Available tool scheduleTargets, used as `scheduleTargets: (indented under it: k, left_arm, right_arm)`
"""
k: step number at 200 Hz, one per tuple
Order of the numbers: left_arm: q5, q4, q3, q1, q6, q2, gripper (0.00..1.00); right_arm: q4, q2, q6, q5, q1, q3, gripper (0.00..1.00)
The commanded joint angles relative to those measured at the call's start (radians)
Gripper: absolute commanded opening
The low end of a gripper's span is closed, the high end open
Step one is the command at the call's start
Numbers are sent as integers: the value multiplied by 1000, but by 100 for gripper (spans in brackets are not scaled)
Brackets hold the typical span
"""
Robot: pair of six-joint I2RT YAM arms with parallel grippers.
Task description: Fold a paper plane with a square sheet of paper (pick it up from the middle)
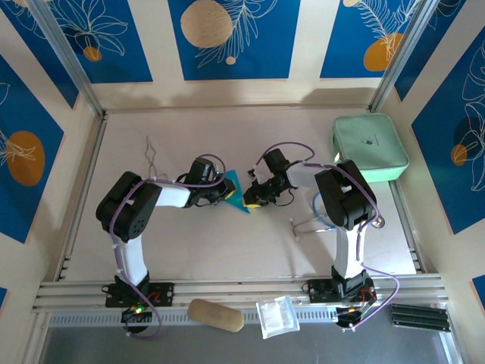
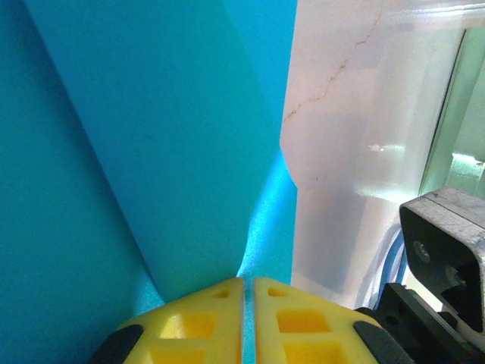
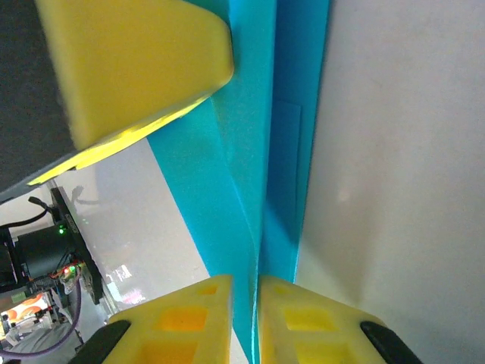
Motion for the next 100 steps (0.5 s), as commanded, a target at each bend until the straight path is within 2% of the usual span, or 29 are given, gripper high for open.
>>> scheduleTargets:
  k: [1,100]
  left_arm:
    - [18,10,9,7,18,6,12]
    - [19,14,3,6,12,-2,16]
  right_arm:
    - [-49,-33,5,-3,-5,-15,17]
    - [-61,-11,-2,19,-1,-37,13]
